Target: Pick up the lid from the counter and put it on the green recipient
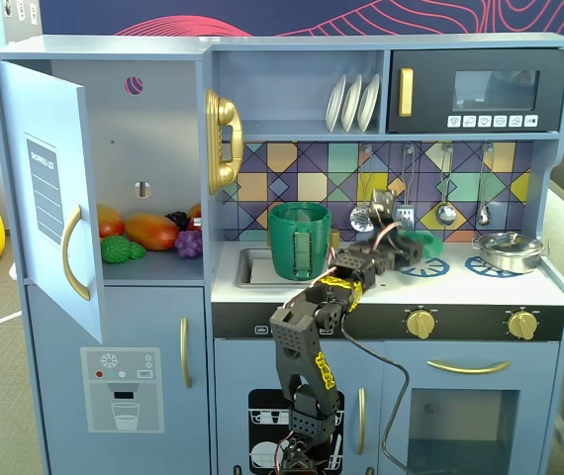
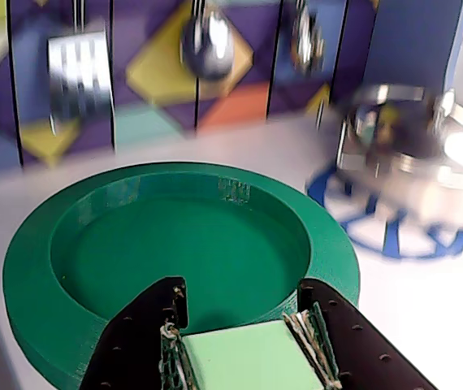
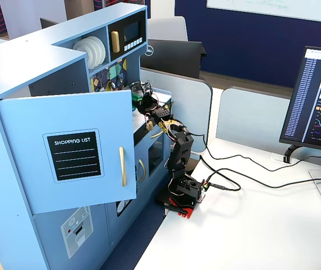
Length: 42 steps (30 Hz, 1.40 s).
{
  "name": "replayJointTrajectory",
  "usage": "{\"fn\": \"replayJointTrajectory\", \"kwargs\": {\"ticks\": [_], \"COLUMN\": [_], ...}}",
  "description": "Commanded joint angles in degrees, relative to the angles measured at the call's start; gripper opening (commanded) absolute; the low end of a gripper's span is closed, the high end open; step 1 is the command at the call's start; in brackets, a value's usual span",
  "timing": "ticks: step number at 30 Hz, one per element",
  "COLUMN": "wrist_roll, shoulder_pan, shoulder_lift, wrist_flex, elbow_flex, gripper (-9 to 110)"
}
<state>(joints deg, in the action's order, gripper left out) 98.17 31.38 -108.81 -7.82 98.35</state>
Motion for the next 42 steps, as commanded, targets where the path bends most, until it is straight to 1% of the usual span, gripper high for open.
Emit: {"fn": "replayJointTrajectory", "kwargs": {"ticks": [1, 5, 10, 23, 26, 42], "wrist_roll": [-3.3, -6.7, -7.9, -1.5, -1.2, 0.4], "shoulder_pan": [-2.7, -5.4, -9.8, -24.4, -26.0, -29.6], "shoulder_lift": [-7.5, -9.2, -9.1, -8.3, -8.4, -4.7], "wrist_flex": [-3.8, -8.8, -13.0, -17.7, -19.7, -19.2], "elbow_flex": [-9.6, -13.7, -18.6, -21.4, -21.3, -23.3], "gripper": [0, 0, 0, 0, 0, 0]}}
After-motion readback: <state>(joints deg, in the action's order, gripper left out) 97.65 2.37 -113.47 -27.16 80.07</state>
